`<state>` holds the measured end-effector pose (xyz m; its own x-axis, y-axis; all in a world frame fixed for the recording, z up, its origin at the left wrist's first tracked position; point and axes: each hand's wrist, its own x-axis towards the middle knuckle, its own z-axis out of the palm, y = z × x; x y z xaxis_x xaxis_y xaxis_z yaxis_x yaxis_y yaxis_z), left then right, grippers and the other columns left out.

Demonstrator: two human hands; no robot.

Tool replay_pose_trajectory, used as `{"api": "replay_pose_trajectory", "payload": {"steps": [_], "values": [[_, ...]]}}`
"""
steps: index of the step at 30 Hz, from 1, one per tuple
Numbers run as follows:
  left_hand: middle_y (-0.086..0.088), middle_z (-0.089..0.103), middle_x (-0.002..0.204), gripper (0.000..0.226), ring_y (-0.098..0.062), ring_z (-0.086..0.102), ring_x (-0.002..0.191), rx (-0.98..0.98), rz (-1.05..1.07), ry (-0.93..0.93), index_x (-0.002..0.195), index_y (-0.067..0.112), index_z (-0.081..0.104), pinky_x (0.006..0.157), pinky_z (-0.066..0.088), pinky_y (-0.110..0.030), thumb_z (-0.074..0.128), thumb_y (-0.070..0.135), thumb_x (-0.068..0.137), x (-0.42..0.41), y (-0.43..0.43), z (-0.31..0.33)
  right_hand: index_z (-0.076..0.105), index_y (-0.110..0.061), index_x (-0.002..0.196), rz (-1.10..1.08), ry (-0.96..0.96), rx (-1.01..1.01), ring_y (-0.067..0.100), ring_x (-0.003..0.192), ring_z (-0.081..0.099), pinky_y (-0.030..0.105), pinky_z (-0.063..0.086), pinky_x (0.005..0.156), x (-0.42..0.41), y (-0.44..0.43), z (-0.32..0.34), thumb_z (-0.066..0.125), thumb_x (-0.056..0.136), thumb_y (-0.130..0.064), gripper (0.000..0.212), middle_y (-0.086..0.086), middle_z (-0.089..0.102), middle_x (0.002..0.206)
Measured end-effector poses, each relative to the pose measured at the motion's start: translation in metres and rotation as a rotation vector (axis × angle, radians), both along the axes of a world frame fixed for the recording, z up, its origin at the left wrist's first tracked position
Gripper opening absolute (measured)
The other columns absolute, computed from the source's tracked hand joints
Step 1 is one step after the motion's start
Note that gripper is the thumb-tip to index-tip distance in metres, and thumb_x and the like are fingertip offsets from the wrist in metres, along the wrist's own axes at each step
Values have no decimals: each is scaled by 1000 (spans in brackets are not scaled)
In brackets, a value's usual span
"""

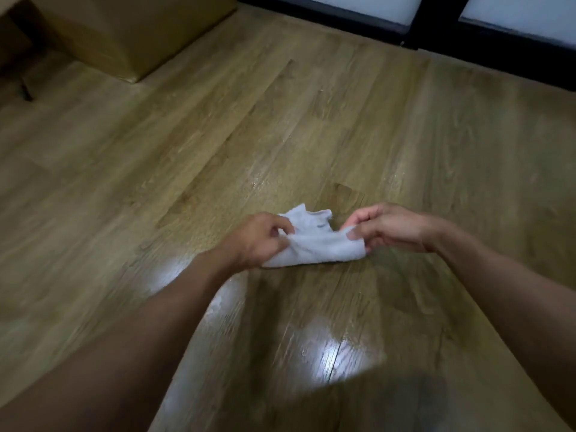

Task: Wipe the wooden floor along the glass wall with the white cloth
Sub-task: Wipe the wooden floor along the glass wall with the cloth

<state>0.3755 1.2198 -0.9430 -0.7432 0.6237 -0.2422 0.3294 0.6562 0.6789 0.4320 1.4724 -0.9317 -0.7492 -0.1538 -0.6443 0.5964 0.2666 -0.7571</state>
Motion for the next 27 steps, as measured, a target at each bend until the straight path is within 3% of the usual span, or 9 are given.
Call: {"api": "replay_pose_trajectory", "payload": {"steps": [3,5,6,9,12,15,21,24,27], "values": [[-9,67,93,16,-24,61,89,-30,212,-92,102,9,71,78,45,-29,61,12,89,-27,-3,-4,68,-10,100,-216,263,348,6,61,61,26,51,60,-7,-12,-12,62,86,-3,16,2,68,74],[-8,66,92,16,-23,59,84,-13,329,36,102,10,70,72,41,-26,59,15,91,-36,0,-6,67,-12,110,-287,460,714,15,85,65,31,52,83,-11,-28,-21,56,86,-4,27,5,71,95],[-5,65,91,15,-20,58,83,23,396,94,101,13,69,70,39,-25,59,17,91,-37,2,-7,65,-14,112,-280,575,789,19,95,64,33,49,90,-10,-39,-23,53,86,-6,29,4,70,104],[-2,63,98,16,-18,59,89,5,351,171,101,20,68,73,40,-26,62,27,88,-31,5,-15,60,-22,121,68,796,705,19,121,52,36,37,105,0,-79,-41,50,91,-26,32,0,59,129],[-13,60,115,30,-29,59,105,-179,80,184,115,14,67,89,44,-31,57,24,88,-21,-1,-29,39,-31,140,411,776,929,19,143,25,45,15,114,7,-106,-71,39,95,-49,48,-7,33,153],[-14,60,119,31,-33,57,108,-166,79,246,118,13,65,95,43,-38,54,18,90,-23,-8,-34,35,-29,141,376,781,1062,20,140,29,48,21,106,-8,-110,-78,38,95,-49,50,-7,34,152],[-11,63,113,30,-32,56,107,-147,170,295,105,10,67,92,44,-41,56,4,78,-24,-17,-34,55,-24,119,237,779,1102,27,109,50,43,39,85,2,-156,-72,54,89,-31,30,1,56,125],[-8,64,108,26,-30,56,102,-68,167,253,98,8,62,91,42,-43,46,16,78,-5,-22,-38,64,-16,97,175,812,957,27,97,56,43,47,78,32,-169,-72,56,85,-27,18,4,61,109],[-9,64,111,28,-30,57,104,-35,164,334,108,7,59,95,42,-43,43,21,90,-2,-27,-50,63,-17,104,273,867,923,25,95,56,38,42,81,12,-140,-71,59,84,-29,23,3,61,104]]}}
